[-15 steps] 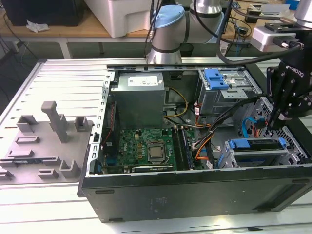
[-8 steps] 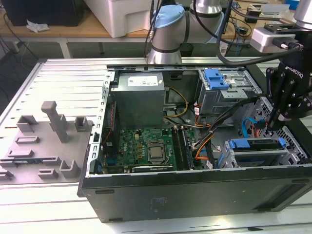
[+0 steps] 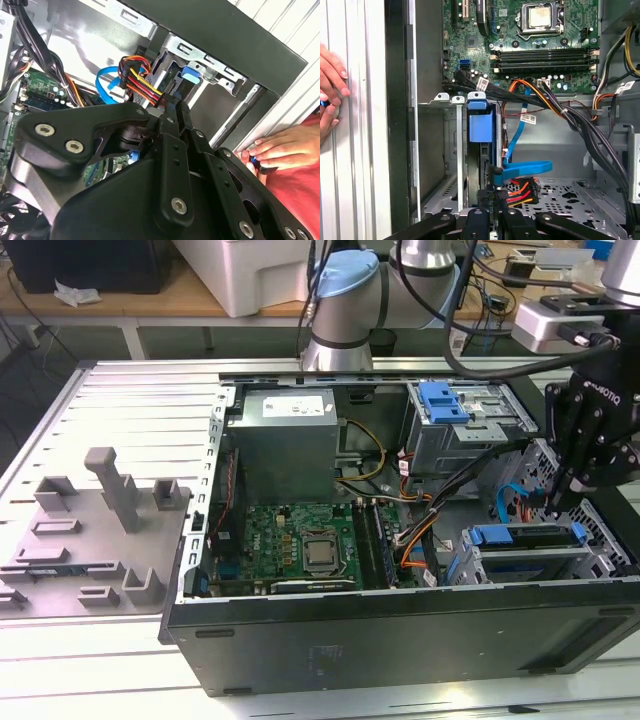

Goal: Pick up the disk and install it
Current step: 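Insert the first disk wire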

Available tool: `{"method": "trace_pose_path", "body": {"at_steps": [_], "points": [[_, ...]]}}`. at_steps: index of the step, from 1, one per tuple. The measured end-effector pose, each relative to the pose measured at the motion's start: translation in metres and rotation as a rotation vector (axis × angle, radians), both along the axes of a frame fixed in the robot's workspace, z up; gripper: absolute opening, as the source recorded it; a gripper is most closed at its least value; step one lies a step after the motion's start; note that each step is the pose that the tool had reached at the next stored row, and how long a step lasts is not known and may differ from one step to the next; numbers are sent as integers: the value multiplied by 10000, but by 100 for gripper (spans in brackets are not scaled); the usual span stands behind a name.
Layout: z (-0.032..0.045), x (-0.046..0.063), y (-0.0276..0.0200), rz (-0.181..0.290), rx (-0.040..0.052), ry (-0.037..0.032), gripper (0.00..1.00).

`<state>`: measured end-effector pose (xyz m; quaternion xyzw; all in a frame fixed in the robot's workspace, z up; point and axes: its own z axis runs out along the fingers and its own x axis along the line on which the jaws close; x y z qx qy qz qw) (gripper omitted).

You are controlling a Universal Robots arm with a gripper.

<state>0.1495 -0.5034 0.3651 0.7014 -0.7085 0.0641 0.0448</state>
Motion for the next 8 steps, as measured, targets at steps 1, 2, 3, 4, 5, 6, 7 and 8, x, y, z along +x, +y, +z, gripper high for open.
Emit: {"method": "trace_pose_path", "body": {"at_steps": [1, 2, 3, 4, 5, 6, 7, 8], "points": [[0, 0, -12, 0, 0, 0, 16], [0, 0, -18, -1, 0, -1, 16], [0, 0, -19, -1, 1, 0, 16], [-1, 0, -19, -1, 2, 0, 16], [0, 0, -20, -1, 1, 0, 16], [0, 0, -20, -1, 1, 0, 16], [0, -1, -20, -1, 1, 0, 16], [0, 0, -21, -1, 1, 0, 16]]}}
